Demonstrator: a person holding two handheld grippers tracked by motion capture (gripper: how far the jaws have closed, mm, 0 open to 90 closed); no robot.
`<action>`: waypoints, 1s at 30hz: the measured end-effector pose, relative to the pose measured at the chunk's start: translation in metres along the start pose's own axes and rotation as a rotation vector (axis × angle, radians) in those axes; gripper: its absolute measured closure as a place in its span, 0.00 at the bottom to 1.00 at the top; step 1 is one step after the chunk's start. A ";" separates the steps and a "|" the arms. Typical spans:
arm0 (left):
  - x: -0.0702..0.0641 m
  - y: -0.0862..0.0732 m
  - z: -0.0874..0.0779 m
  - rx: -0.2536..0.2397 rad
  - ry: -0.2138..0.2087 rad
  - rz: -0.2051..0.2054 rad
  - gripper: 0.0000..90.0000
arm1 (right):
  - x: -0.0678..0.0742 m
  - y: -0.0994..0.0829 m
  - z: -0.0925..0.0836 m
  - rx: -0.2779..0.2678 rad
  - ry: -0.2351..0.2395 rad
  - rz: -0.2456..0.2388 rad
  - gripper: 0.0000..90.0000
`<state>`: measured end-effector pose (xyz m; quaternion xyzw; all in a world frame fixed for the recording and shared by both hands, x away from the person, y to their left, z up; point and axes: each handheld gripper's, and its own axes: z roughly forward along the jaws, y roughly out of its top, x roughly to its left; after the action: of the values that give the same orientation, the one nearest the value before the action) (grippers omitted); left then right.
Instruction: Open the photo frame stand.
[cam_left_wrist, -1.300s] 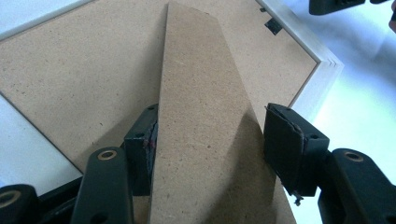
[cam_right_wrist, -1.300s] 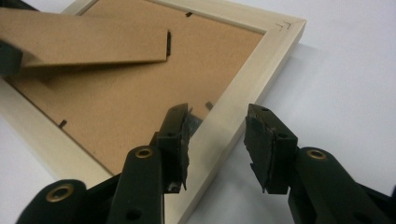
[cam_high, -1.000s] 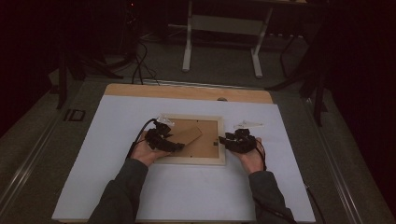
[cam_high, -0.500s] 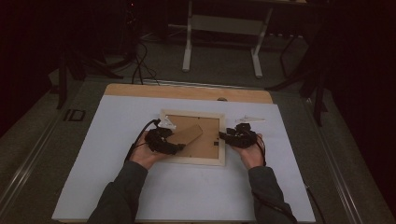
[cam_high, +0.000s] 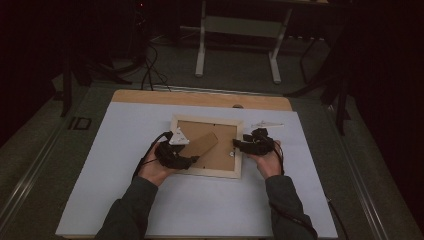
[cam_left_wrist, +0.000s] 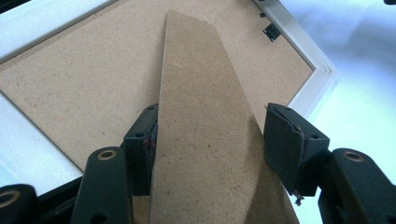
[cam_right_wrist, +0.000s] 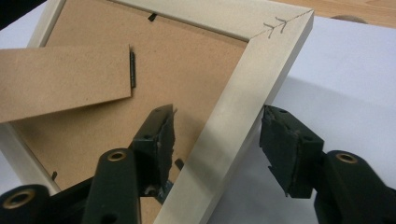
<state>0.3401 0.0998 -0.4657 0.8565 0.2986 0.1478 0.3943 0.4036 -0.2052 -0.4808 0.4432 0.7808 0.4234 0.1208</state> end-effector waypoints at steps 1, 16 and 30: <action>0.000 0.000 -0.001 -0.005 0.001 0.003 0.47 | 0.000 0.001 0.000 -0.002 0.004 0.003 0.47; -0.003 -0.001 -0.007 -0.068 0.010 0.061 0.47 | -0.016 0.007 0.003 -0.020 0.098 0.087 0.45; -0.001 0.002 -0.012 -0.104 -0.011 0.056 0.47 | -0.018 0.007 -0.004 -0.087 0.107 0.127 0.62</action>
<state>0.3345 0.1054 -0.4570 0.8437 0.2641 0.1695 0.4355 0.4160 -0.2202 -0.4762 0.4631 0.7372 0.4868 0.0711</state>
